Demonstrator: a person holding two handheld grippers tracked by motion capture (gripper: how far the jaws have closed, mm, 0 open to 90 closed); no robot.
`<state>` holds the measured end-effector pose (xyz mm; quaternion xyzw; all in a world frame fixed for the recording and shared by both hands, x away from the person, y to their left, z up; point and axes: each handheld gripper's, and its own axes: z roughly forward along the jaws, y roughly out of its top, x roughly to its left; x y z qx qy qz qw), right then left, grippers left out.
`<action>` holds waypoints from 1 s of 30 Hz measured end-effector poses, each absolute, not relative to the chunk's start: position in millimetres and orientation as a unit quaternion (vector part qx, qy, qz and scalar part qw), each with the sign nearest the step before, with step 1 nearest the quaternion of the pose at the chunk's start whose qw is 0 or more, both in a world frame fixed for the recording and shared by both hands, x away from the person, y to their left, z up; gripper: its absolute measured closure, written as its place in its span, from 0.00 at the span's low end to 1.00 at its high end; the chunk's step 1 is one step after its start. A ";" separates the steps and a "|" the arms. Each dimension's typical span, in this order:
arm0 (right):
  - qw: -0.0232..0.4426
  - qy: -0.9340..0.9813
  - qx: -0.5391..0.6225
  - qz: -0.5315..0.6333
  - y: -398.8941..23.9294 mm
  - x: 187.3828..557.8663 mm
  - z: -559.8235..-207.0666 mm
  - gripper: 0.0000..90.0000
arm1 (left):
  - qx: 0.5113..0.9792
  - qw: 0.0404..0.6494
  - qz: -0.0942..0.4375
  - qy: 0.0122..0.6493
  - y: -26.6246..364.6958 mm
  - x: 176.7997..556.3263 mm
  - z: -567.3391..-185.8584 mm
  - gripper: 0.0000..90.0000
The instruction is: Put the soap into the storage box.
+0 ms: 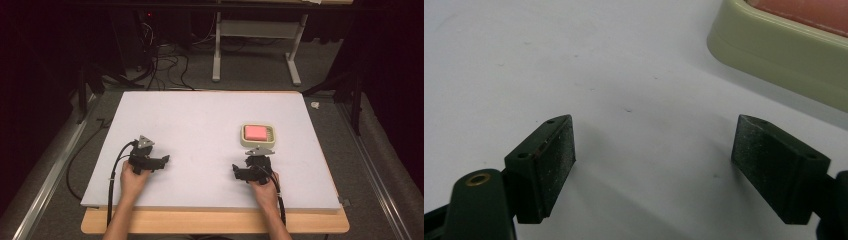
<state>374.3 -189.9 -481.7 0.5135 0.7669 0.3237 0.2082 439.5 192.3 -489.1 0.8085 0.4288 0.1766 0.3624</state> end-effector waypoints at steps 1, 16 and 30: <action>0.208 0.767 0.513 0.323 -189.6 374.3 -481.8 0.20 | 0.808 0.363 0.177 0.429 192.3 439.5 -489.1 0.20; 0.212 0.772 0.509 0.316 -186.4 374.2 -483.7 0.20 | 0.809 0.362 0.177 0.429 192.3 439.5 -489.1 0.20; 0.214 0.772 0.509 0.316 -185.9 373.7 -484.5 0.19 | 0.809 0.362 0.177 0.429 192.3 439.3 -489.1 0.20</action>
